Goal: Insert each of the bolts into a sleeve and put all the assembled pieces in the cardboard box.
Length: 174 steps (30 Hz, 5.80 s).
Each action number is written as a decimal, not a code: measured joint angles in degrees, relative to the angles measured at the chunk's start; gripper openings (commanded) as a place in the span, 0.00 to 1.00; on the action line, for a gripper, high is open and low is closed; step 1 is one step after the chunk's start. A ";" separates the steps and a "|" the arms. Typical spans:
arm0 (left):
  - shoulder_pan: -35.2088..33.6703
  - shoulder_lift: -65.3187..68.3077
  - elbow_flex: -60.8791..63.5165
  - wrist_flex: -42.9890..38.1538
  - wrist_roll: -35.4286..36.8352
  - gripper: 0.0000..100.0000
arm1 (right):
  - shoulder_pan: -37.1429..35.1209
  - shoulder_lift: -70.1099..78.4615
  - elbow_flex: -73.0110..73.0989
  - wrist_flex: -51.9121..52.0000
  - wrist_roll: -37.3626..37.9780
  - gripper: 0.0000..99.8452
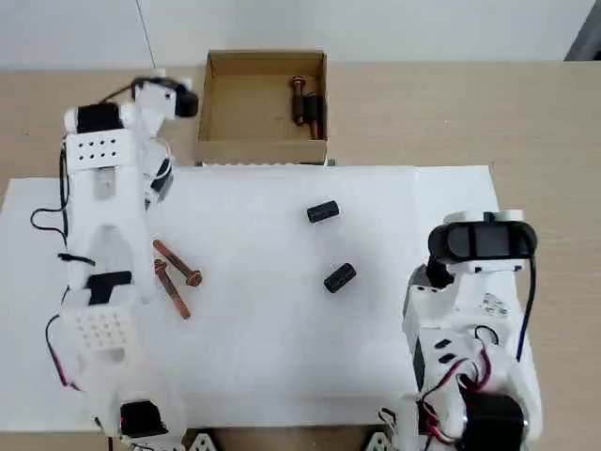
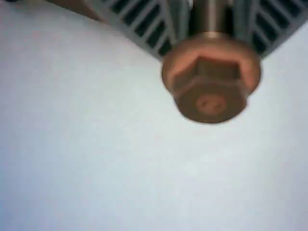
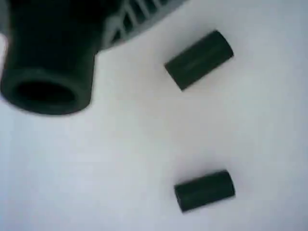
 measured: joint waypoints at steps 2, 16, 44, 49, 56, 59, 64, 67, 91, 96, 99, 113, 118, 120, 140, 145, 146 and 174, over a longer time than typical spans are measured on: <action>1.05 -4.40 0.00 0.18 3.16 0.00 | 0.18 -0.18 -0.70 0.00 0.00 0.00; 5.01 -42.02 25.32 -0.35 8.97 0.00 | 0.00 -0.53 -8.53 11.60 0.00 0.00; 5.01 -103.74 95.82 -43.78 25.93 0.00 | 0.00 -16.62 16.70 -10.37 3.43 0.00; 5.01 -112.35 106.90 -51.96 29.19 0.00 | -4.75 -16.62 21.89 -15.82 3.43 0.00; 5.01 -123.43 116.04 -54.68 35.43 0.00 | -12.75 -16.62 29.80 -27.08 3.43 0.00; 5.01 -127.91 118.15 -54.68 38.15 0.00 | -16.70 -16.62 33.23 -32.00 3.43 0.00; 5.36 -133.19 121.32 -55.03 41.58 0.00 | -25.32 -16.62 37.89 -38.68 3.43 0.00; 7.12 -133.27 122.46 -55.03 45.63 0.00 | -29.54 -16.53 40.44 -42.55 3.43 0.00; 28.22 -133.36 122.99 -67.60 61.36 0.00 | -43.43 -16.62 41.67 -44.75 10.73 0.00; 28.22 -133.36 122.99 -67.60 58.37 0.00 | -42.73 -16.62 41.67 -42.37 12.75 0.00; 29.01 -133.36 122.90 -67.60 57.58 0.00 | -41.32 -16.53 41.67 -42.37 13.01 0.00; 34.20 -133.36 120.18 -61.89 57.41 0.00 | -40.62 -16.53 41.67 -44.66 16.18 0.00; 34.11 -133.54 119.74 -61.89 57.41 0.00 | -40.62 -16.44 41.67 -45.71 16.26 0.00; 34.11 -133.54 119.74 -61.89 57.41 0.00 | -41.05 -16.44 41.67 -45.71 16.26 0.00; 40.18 -133.45 120.88 -49.93 57.23 0.00 | -41.85 -16.44 41.67 -46.51 16.53 0.00; 40.26 -133.63 120.70 -49.14 56.88 0.06 | -41.85 -16.44 41.67 -46.51 16.62 0.00; 40.26 -133.63 120.70 -49.14 56.18 0.10 | -41.85 -16.44 41.67 -46.51 16.62 0.00; 32.26 -133.45 117.01 -48.70 46.68 0.13 | -41.67 -16.44 41.67 -46.51 16.53 0.00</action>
